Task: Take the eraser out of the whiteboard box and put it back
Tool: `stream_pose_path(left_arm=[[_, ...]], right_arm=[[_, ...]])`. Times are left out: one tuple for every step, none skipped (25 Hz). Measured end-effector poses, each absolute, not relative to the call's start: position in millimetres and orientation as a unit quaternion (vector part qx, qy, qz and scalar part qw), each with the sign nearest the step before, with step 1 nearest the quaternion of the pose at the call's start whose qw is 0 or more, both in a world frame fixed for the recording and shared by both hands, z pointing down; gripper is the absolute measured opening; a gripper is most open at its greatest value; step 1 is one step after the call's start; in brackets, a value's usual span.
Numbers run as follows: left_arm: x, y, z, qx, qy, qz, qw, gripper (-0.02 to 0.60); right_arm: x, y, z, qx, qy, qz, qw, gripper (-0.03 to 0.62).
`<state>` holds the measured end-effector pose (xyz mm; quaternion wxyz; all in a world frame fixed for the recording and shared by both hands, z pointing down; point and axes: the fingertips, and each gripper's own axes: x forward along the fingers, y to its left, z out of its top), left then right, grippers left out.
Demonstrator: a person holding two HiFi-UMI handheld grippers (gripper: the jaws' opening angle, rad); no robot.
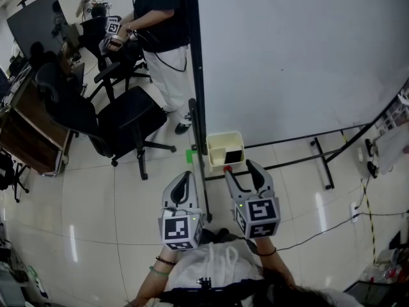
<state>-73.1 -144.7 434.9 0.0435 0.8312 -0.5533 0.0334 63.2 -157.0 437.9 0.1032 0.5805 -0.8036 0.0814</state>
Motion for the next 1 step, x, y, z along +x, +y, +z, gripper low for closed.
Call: stream_pose_path(left_arm=[[-73.2, -144.8, 434.8, 0.831, -0.553, 0.033, 0.044, 0.002]], right_arm=[[62.8, -157.2, 438.2, 0.58, -0.804, 0.082, 0.103, 0.261]])
